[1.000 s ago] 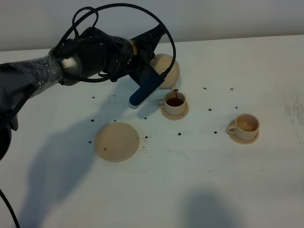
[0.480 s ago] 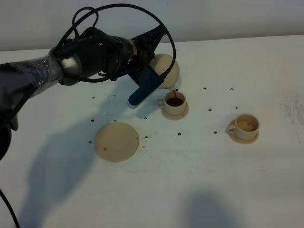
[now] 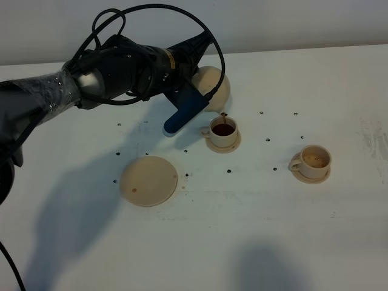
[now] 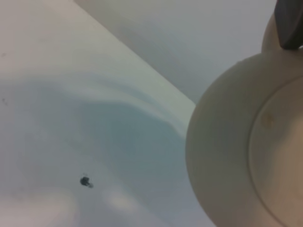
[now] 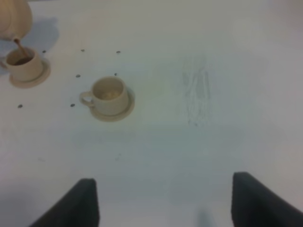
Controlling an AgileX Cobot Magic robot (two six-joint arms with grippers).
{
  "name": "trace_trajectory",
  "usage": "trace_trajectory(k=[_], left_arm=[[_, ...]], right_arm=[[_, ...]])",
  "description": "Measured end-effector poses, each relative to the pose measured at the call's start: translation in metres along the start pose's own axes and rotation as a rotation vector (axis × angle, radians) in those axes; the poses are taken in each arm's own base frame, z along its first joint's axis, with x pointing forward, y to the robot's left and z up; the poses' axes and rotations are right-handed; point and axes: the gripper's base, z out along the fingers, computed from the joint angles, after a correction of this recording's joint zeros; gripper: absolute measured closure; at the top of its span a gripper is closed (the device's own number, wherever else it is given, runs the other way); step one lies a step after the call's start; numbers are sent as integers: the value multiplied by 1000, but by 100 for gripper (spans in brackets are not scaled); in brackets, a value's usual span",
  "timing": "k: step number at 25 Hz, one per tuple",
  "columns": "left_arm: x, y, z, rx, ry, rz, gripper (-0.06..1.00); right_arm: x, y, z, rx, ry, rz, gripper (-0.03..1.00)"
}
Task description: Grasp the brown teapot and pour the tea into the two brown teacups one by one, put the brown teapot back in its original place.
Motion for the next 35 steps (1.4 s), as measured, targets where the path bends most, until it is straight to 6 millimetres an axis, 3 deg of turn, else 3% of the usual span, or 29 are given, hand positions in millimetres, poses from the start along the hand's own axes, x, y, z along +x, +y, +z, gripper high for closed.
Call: trace_trajectory(k=[35], left_arm=[[0, 0, 0, 0, 0, 55, 86]], right_arm=[[0, 0, 0, 0, 0, 0, 39]])
